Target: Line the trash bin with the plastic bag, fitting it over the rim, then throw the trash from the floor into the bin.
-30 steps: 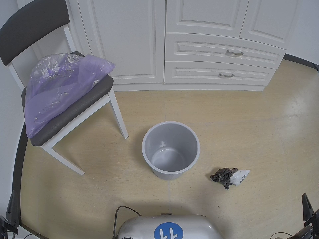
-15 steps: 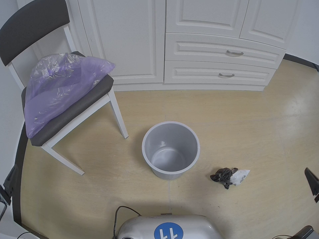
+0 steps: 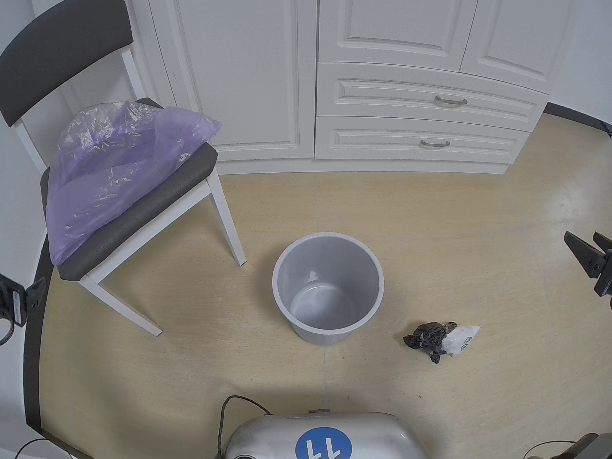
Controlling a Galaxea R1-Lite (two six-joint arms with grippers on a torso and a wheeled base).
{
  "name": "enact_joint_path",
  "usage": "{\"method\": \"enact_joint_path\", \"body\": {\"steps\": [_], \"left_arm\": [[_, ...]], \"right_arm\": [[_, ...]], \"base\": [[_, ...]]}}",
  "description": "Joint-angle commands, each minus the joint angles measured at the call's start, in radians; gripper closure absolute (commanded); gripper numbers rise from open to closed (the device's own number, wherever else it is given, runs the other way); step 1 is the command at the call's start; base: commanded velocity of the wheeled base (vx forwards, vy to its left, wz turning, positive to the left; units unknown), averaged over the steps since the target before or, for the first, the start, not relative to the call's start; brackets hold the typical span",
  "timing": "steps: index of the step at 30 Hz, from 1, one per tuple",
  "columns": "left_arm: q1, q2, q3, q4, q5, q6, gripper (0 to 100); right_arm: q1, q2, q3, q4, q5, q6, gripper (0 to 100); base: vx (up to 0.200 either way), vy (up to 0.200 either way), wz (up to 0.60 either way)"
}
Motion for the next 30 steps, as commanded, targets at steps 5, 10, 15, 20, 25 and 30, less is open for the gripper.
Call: {"method": "enact_joint_path", "body": {"steps": [5, 10, 15, 20, 25, 30], "left_arm": [[0.172, 0.377, -0.055, -0.209, -0.155, 0.050, 0], [0.272, 0.458, -0.073, -0.226, -0.353, 0.047, 0], [0.332, 0.500, -0.072, -0.228, -0.477, 0.043, 0], [0.373, 0.587, -0.065, -0.295, -0.542, 0.026, 0], [0.362, 0.719, -0.067, -0.501, -0.548, -0.029, 0], [0.353, 0.802, -0.075, -0.700, -0.553, -0.151, 0]], "right_arm": [[0.002, 0.106, -0.015, -0.020, -0.001, 0.021, 0], [0.002, 0.124, -0.018, -0.025, 0.001, 0.060, 0], [0.003, 0.143, -0.024, -0.025, -0.001, 0.092, 0], [0.003, 0.135, -0.023, -0.025, -0.004, 0.153, 0], [0.002, 0.121, -0.038, -0.025, -0.085, 0.205, 0], [0.005, 0.107, -0.043, -0.023, -0.114, 0.225, 0]], "base": [[0.000, 0.000, 0.00], [0.000, 0.000, 0.00], [0.000, 0.000, 0.00], [0.000, 0.000, 0.00], [0.000, 0.000, 0.00], [0.000, 0.000, 0.00]]}}
